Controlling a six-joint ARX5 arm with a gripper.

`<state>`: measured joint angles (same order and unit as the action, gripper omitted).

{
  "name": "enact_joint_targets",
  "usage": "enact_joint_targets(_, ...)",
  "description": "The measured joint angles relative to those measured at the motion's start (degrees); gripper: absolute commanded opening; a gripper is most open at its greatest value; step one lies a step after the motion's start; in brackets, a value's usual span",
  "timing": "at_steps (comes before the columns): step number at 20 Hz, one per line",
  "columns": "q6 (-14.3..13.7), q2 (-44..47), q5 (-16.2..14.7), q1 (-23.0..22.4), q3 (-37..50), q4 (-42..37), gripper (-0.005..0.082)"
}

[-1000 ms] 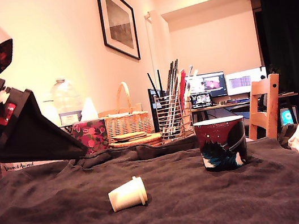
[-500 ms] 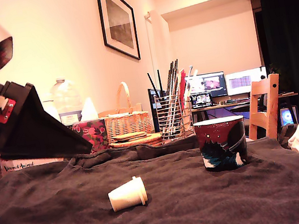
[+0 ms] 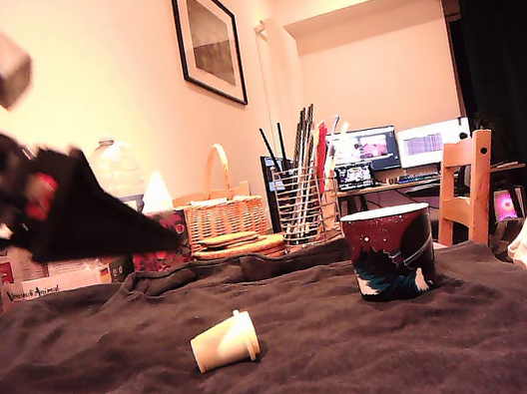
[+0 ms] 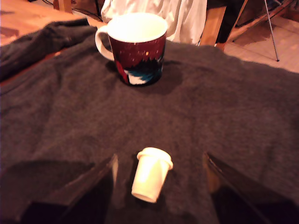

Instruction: Pick up the coffee capsules on the table and drop them inside the coffee cup

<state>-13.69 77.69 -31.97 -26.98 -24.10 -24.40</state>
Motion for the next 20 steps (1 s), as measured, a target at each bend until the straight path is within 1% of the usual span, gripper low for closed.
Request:
enact_joint_targets(5,0.0,4.8,-2.0,0.0,0.0,-5.0,0.0530)
enact_joint_targets(9,0.0,9.1,-2.7,0.0,0.0,-7.6,0.0528)
enact_joint_targets(12,0.0,12.2,-3.2,0.0,-0.7,-7.8,0.0528)
enact_joint_targets(17,0.0,16.8,-3.3,-1.5,-5.6,-7.8,0.0527)
enact_joint_targets(20,0.0,19.0,-3.5,-1.9,-7.1,-5.5,0.0514)
